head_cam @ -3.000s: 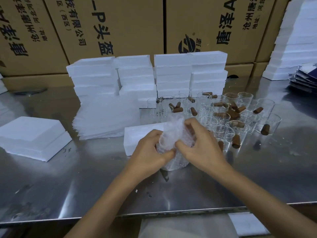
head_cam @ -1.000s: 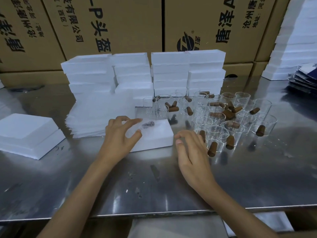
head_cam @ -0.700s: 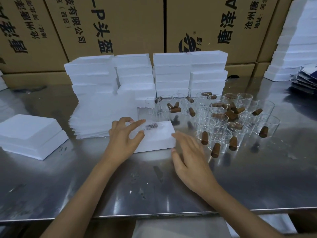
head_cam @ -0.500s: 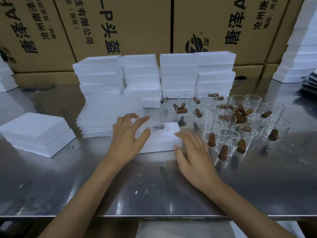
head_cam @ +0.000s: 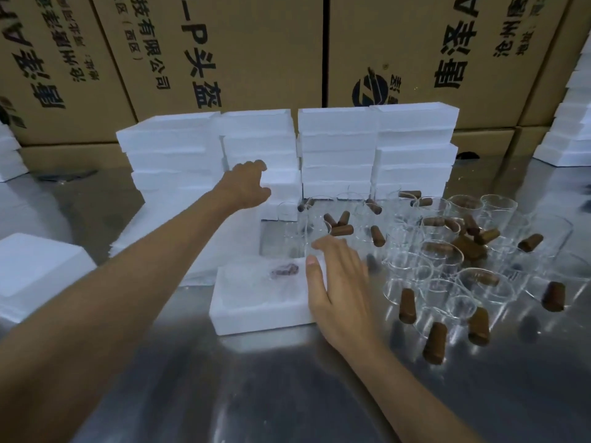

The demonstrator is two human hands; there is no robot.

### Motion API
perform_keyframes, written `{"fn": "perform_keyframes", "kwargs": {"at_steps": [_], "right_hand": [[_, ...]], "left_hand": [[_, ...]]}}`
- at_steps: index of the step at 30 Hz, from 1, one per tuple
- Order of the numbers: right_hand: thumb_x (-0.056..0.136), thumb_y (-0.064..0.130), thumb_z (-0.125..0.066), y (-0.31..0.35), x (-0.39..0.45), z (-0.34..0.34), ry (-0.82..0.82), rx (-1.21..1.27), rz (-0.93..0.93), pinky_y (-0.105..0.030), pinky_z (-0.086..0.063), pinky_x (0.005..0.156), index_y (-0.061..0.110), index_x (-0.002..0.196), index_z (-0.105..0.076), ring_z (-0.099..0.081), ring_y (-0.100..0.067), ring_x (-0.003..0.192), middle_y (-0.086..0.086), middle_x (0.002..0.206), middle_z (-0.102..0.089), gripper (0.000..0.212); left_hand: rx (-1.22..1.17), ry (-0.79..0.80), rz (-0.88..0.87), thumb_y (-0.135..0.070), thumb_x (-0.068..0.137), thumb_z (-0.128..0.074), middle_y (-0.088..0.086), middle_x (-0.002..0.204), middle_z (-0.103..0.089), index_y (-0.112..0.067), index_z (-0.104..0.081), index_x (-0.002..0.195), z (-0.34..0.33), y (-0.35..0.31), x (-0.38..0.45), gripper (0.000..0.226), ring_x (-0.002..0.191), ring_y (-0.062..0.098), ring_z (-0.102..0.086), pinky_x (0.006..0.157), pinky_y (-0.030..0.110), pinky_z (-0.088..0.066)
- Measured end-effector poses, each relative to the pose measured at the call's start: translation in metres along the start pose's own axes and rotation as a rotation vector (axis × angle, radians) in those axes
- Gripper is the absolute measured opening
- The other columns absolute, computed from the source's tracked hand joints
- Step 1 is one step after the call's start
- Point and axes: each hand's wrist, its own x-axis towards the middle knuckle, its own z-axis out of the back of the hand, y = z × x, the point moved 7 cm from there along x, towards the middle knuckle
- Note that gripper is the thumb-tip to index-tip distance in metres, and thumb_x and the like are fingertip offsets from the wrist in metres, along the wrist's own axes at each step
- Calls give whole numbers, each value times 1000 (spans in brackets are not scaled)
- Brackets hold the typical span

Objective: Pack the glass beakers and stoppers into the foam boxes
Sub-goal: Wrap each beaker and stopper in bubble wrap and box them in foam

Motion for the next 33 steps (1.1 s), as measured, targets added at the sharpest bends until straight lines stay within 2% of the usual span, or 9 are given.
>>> {"fn": "perform_keyframes", "kwargs": {"at_steps": [4,8,13,17,21,23,26,30,33], "right_hand": [[98,49,-23,-2,2,-4,2,75,-1,-30,-33,105,28,127,-48,-41,-5,121,13,129,-49,43],[99,48,-25,-7,4,-5,-21,114,-18,-29,-34,104,30,123,-49,-42,-2,119,15,126,-50,39],[100,46,-29,-13,4,-5,-50,152,-57,-29,-36,103,33,121,-49,-43,0,117,19,123,-51,33],[98,49,-33,-16,2,-1,-81,220,-115,-30,-36,107,32,134,-44,-39,1,125,20,134,-49,41],[91,62,-40,-13,-1,8,-118,335,-162,-18,-31,98,42,148,-19,-37,15,118,20,141,-45,63],[85,71,-46,-12,-2,18,-156,410,-177,-17,-29,97,49,149,-9,-35,20,120,20,145,-43,78],[76,79,-57,-12,-5,33,-196,478,-170,-28,-34,102,59,148,-4,-40,5,132,24,143,-46,92],[81,74,-57,-6,-13,35,-125,441,-109,-28,-36,104,60,147,-17,-38,14,129,50,134,-35,78],[93,59,-53,-3,-21,33,-119,391,-73,-31,-41,107,45,142,-40,-42,5,131,28,141,-47,53]], "left_hand": [[205,119,48,-17,95,-45,13,144,-47,-18,-34,148,-37,10,32,54,134,33,-40,116,49,-20],[242,16,18,-20,93,-53,12,131,-52,-26,-50,133,-42,12,42,41,125,33,-46,109,50,-30],[96,-94,-125,-17,92,-60,10,123,-62,-20,-57,118,-10,-9,26,26,114,33,-53,98,45,-40],[-220,-99,-239,-10,89,-66,6,111,-66,-20,-59,104,31,-33,-13,19,102,28,-61,89,39,-51],[-887,-14,-252,-7,88,-70,-1,120,-68,-23,-61,119,64,-45,-76,36,105,10,-68,78,18,-56],[-1256,86,-241,-1,88,-67,5,128,-66,-16,-57,127,62,-46,-110,43,115,21,-66,89,30,-56],[-1586,179,-156,4,89,-61,15,131,-64,-6,-54,129,37,-43,-153,42,117,33,-64,95,40,-54],[-1746,203,29,3,82,-64,20,123,-67,1,-69,116,-3,-37,-192,34,116,33,-64,90,36,-56],[-1777,209,101,5,78,-67,24,121,-66,3,-74,103,-14,-27,-207,27,115,35,-65,88,34,-57]]}}
